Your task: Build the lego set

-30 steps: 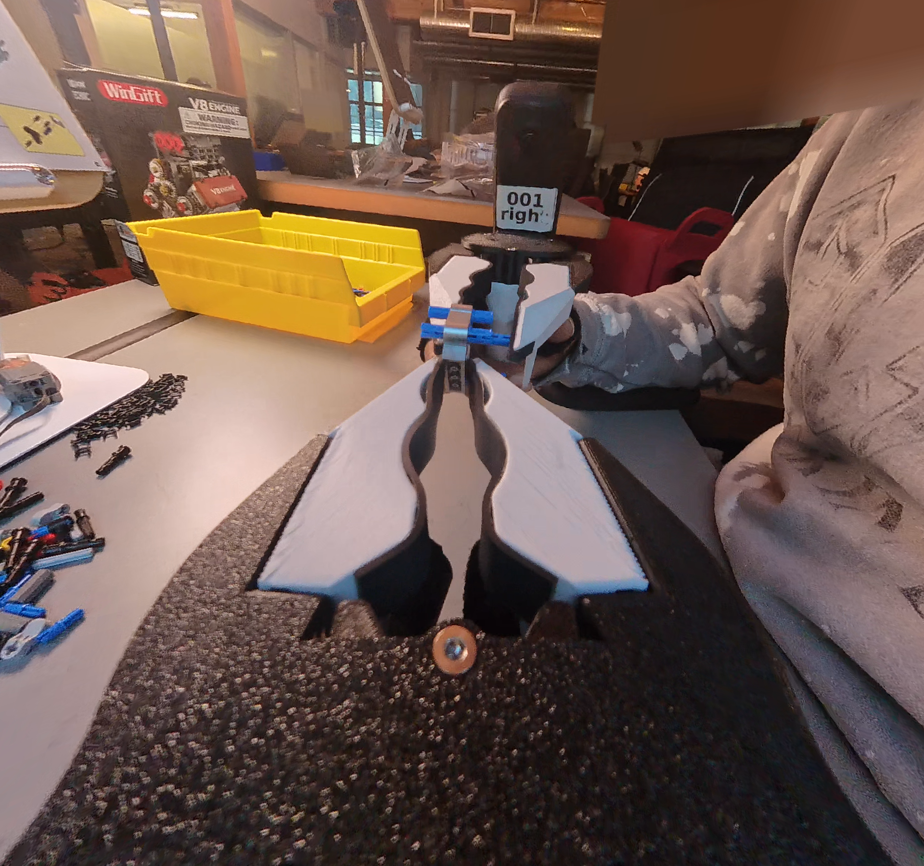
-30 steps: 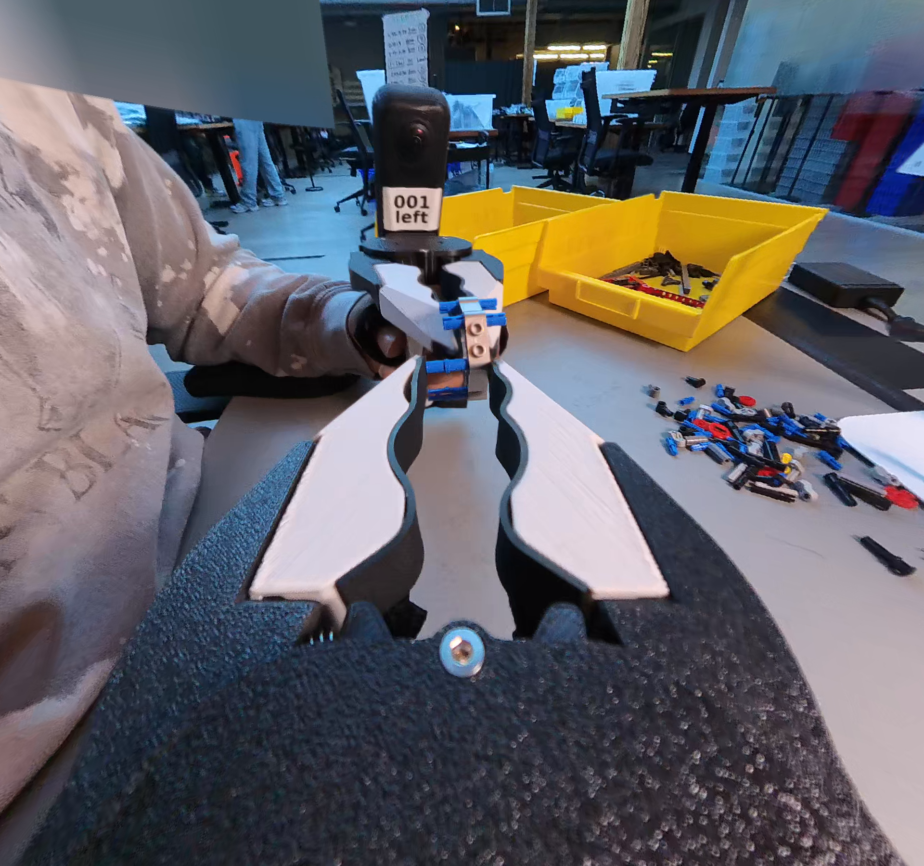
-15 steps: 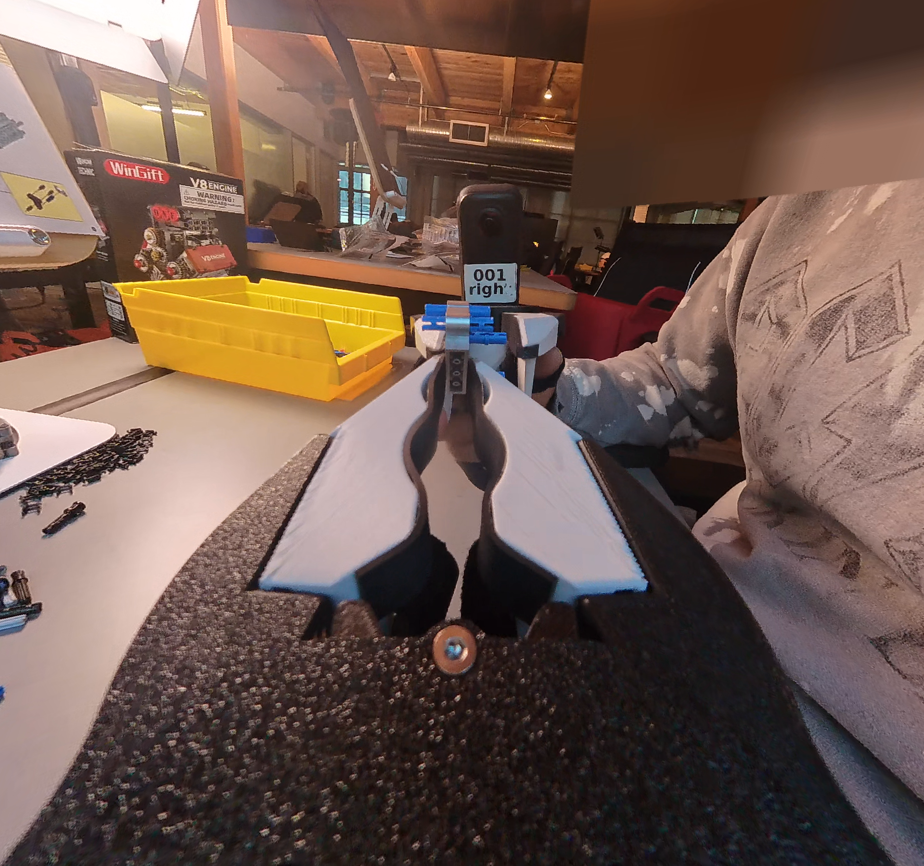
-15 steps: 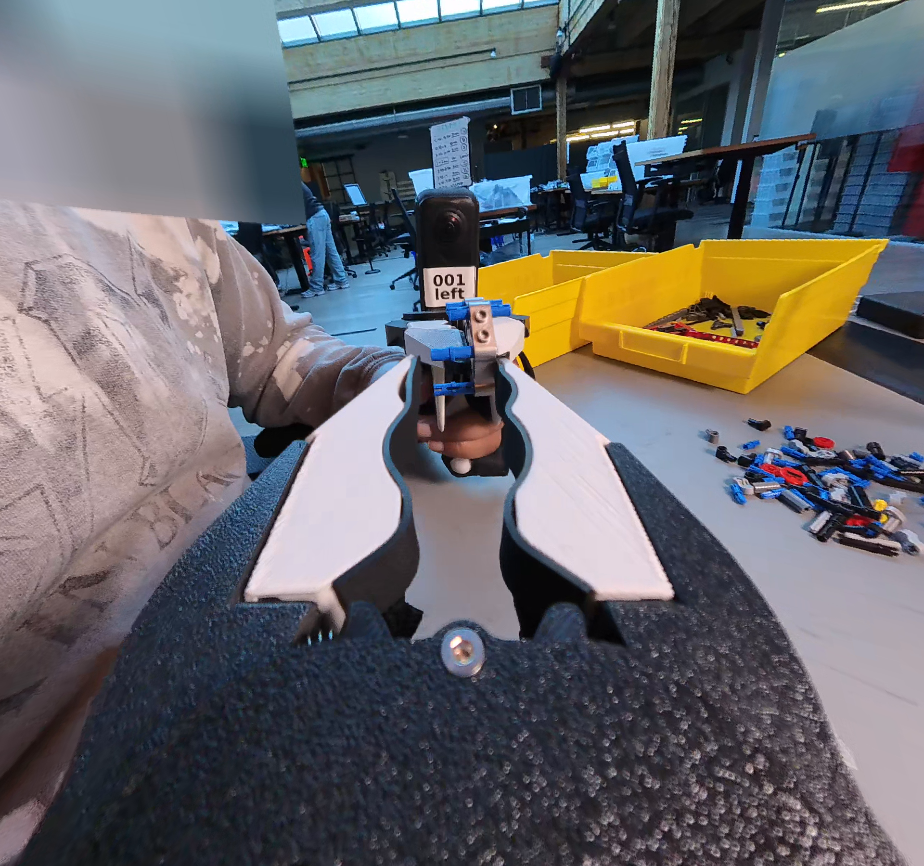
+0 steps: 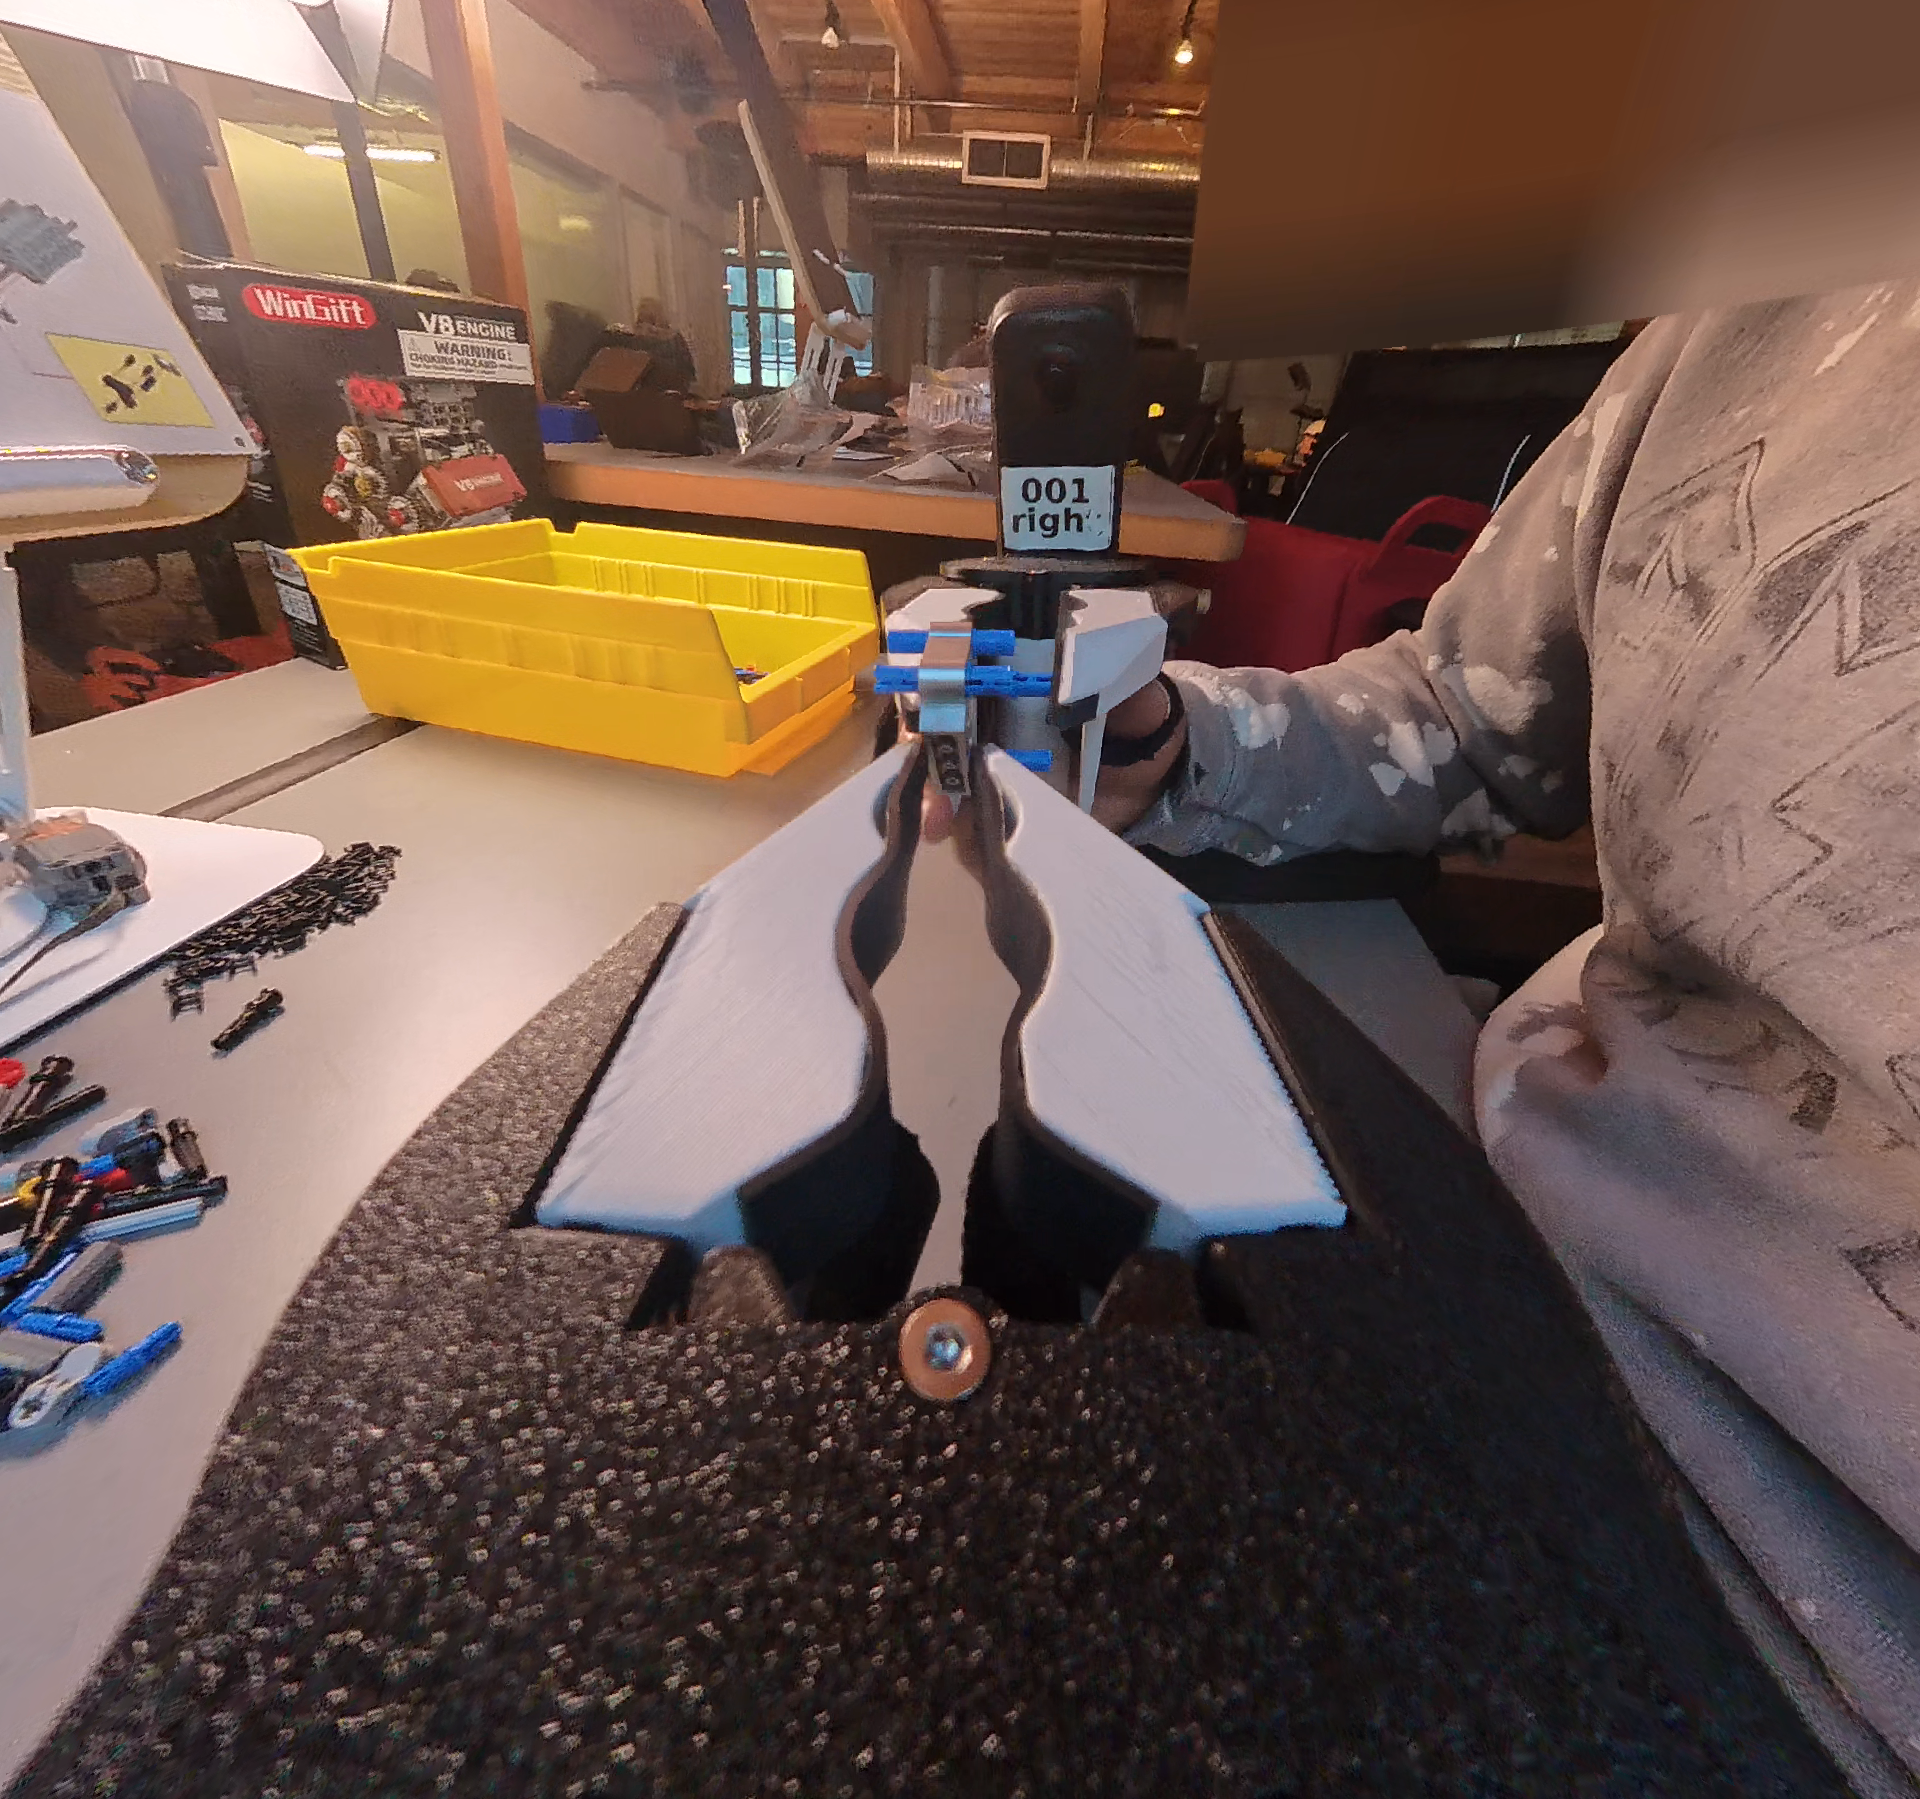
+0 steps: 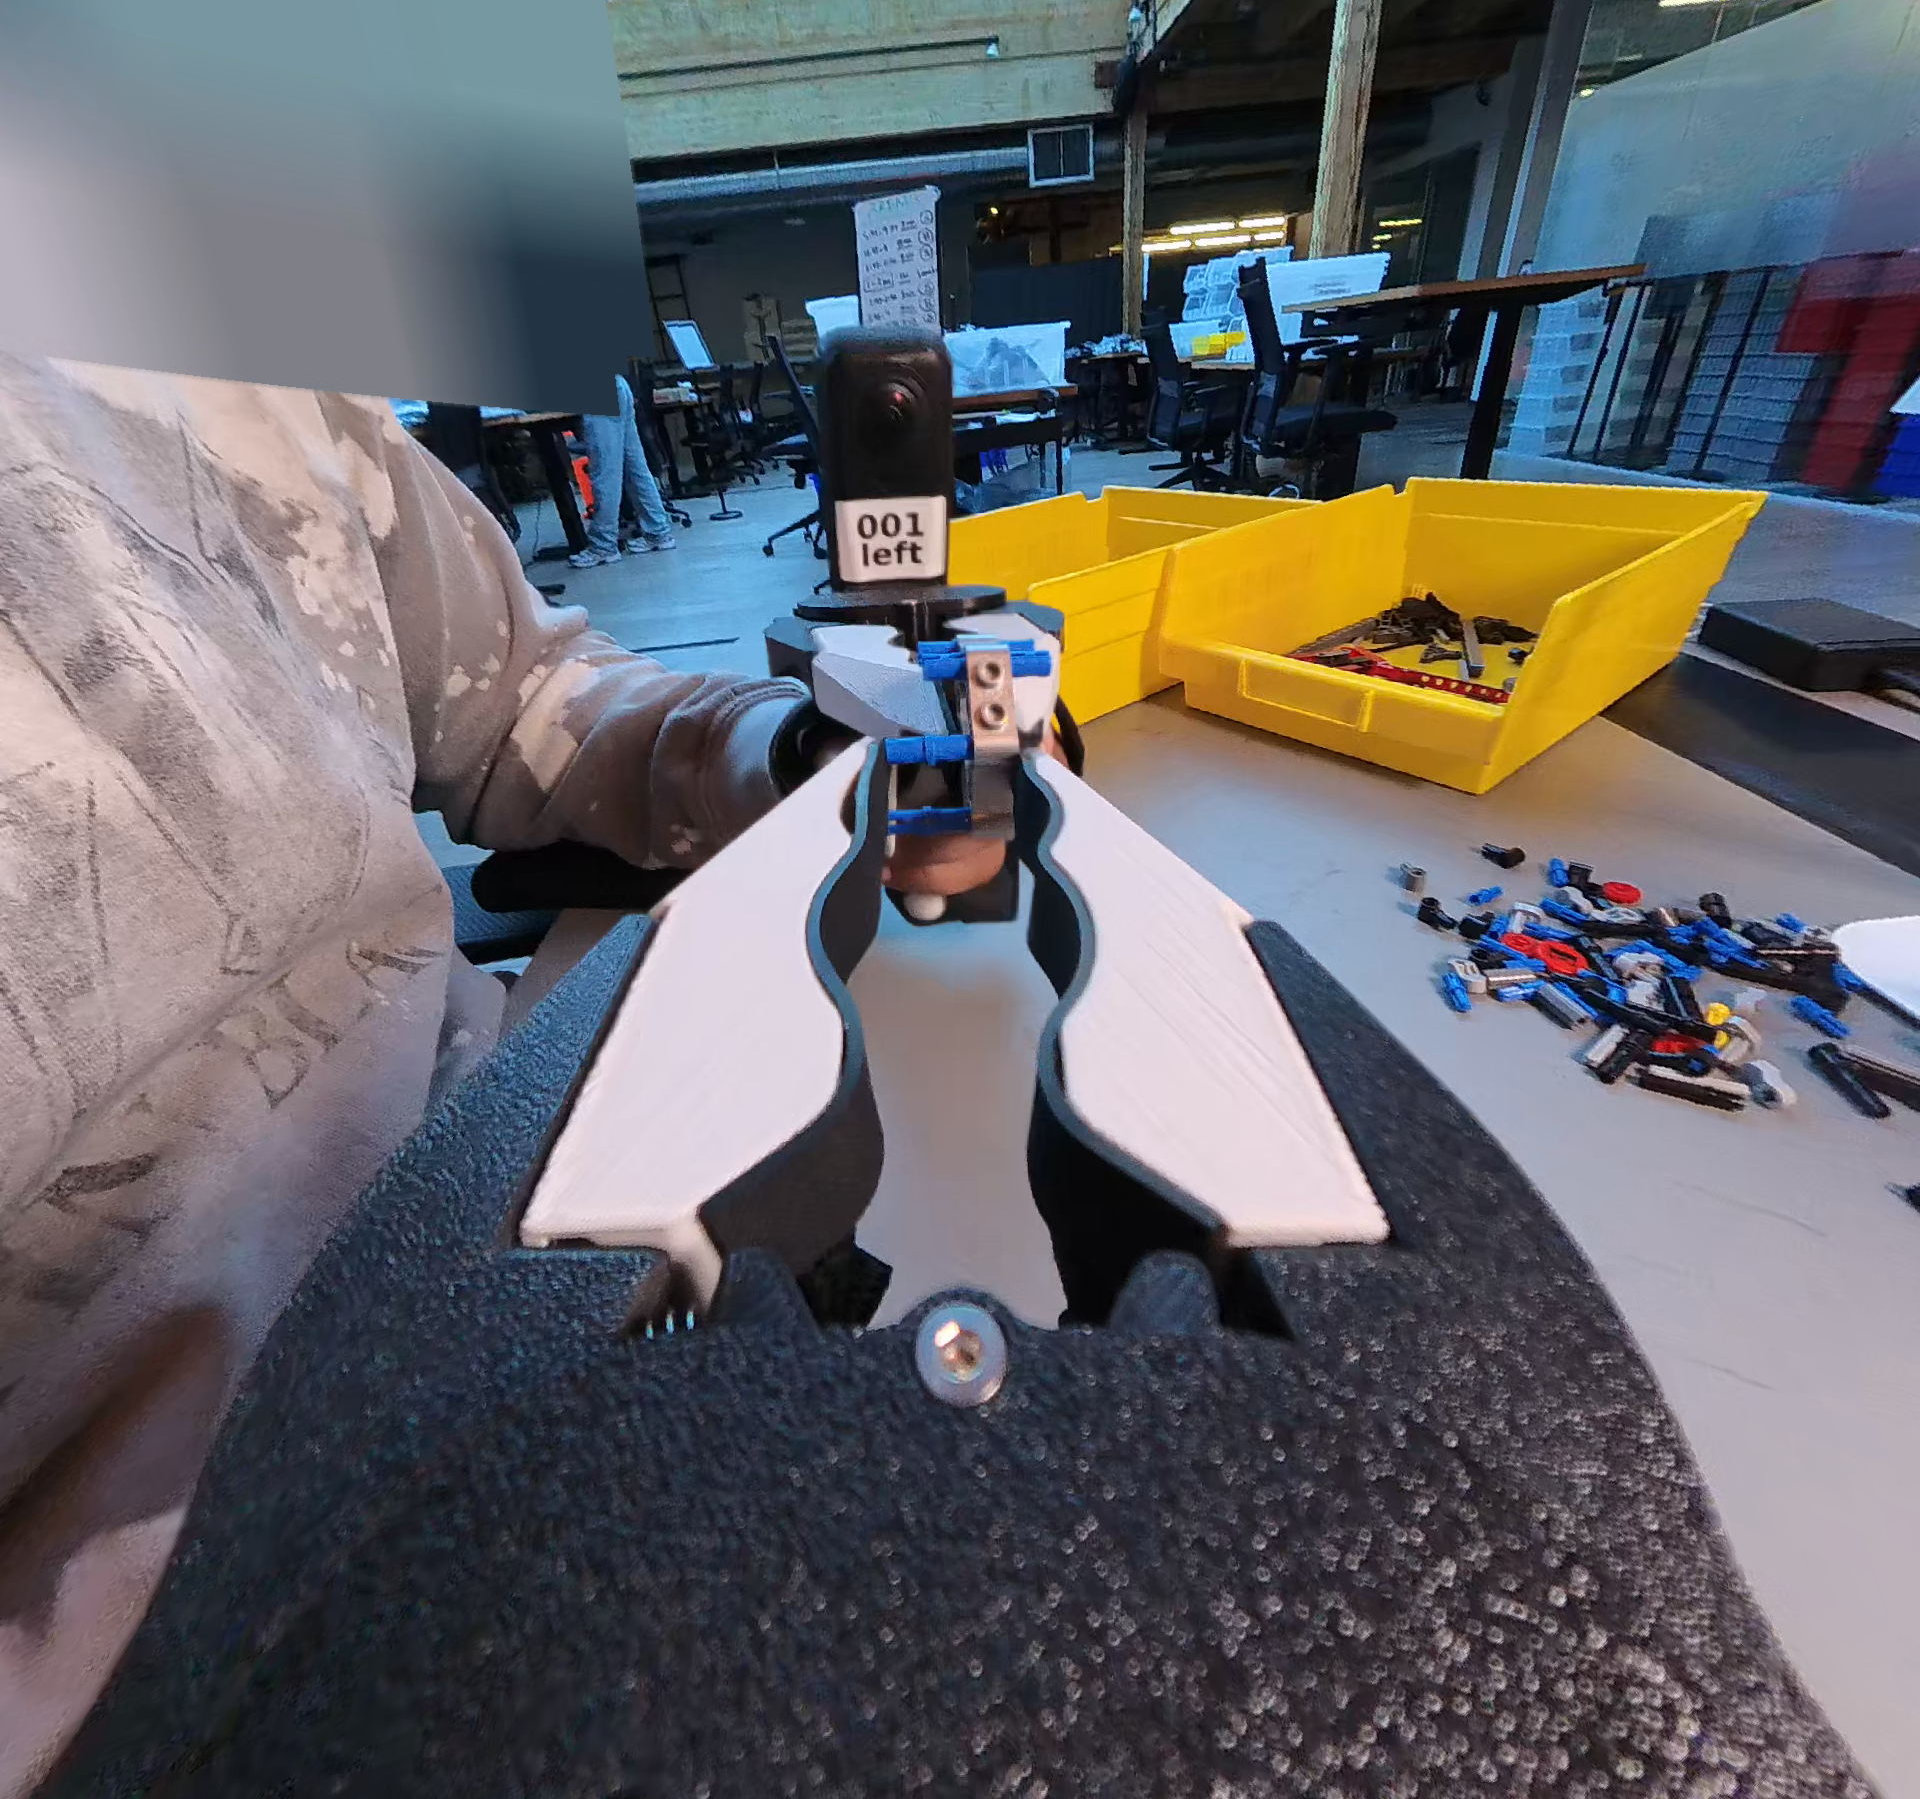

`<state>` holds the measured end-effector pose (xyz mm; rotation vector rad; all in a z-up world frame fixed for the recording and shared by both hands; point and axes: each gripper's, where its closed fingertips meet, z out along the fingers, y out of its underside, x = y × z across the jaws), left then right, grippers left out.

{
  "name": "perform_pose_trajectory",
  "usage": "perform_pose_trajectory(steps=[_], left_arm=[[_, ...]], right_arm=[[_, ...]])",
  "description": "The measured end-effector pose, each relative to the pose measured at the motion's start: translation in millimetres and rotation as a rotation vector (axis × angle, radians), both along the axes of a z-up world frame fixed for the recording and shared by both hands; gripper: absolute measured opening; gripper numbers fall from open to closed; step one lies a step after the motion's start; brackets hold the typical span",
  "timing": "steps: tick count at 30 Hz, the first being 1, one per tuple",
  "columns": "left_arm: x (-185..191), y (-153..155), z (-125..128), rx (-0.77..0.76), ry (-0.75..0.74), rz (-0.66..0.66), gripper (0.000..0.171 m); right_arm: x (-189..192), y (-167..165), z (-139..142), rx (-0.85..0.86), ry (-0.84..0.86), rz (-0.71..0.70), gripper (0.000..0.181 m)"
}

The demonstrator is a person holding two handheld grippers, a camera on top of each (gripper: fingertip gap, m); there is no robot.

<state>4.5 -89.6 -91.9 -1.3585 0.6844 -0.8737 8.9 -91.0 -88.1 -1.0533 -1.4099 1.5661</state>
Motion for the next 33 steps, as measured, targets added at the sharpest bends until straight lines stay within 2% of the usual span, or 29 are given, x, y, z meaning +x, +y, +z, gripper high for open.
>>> perform_pose_trajectory(steps=[4,8,17,18,20,27,33], left_arm=[[7,-2,-7,-0.005,0.055,-0.016,0.007],[9,-3,-4,0.028,0.053,-0.006,0.006],[11,-5,4,0.106,0.044,0.034,0.006],[13,-6,4,0.110,0.046,0.024,0.006],[16,-8,4,0.125,0.049,0.024,0.006],[17,-11,4,0.117,0.052,-0.007,0.006],[15,-6,1,0.064,0.048,-0.001,0.007]], right_arm=[[0,-4,-1,0.037,-0.005,0.005,0.021],[0,-6,3,0.034,0.014,0.008,0.020],[2,-6,13,-0.063,0.072,0.032,0.020],[1,-5,13,-0.071,0.072,0.026,0.012],[2,-6,14,-0.085,0.085,0.042,0.013],[4,-9,14,-0.065,0.087,0.055,0.011],[1,-3,11,-0.038,0.071,0.008,0.010]])
